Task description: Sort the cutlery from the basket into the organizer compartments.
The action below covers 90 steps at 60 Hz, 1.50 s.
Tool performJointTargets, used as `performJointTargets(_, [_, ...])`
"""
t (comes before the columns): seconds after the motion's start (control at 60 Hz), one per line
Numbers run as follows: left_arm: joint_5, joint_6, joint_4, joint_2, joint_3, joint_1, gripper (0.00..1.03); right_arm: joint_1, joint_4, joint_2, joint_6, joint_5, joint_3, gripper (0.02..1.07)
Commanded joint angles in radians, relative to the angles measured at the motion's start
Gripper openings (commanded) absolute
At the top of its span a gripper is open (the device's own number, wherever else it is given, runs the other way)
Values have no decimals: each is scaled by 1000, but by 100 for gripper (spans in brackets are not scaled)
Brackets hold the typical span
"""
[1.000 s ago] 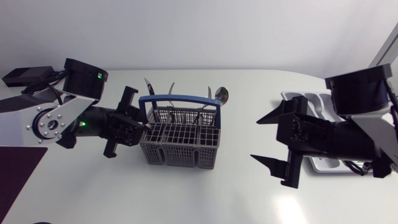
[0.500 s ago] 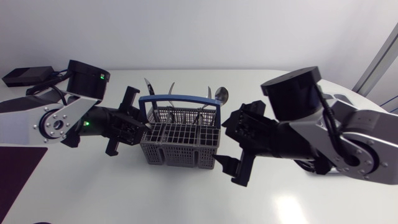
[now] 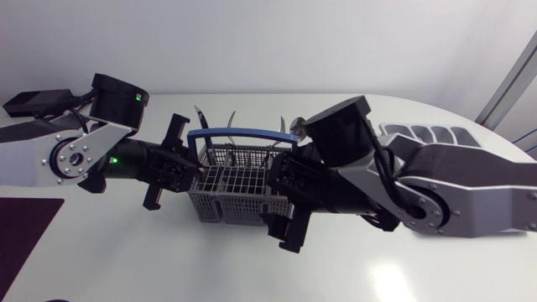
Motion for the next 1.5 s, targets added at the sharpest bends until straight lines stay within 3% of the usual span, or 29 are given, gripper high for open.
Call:
performJointTargets(0.0, [17, -17, -42, -1, 40, 0, 3, 21, 15, 30, 30, 19, 35, 102])
performJointTargets(0.283, [47, -79, -85, -54, 80, 26, 3, 52, 41, 58, 41, 36, 51, 102])
performJointTargets(0.733, [127, -324, -117, -113, 123, 58, 3, 84, 69, 118, 59, 65, 95, 102])
performJointTargets(1.233, [127, -369, -230, -186, 225, 78, 3, 92, 70, 129, 59, 76, 106, 102])
performJointTargets(1.367, [127, -405, -264, -196, 258, 78, 3, 92, 70, 119, 58, 79, 104, 102])
performJointTargets(1.483, [127, -514, -295, -202, 299, 75, 3, 93, 84, 99, 59, 90, 93, 102])
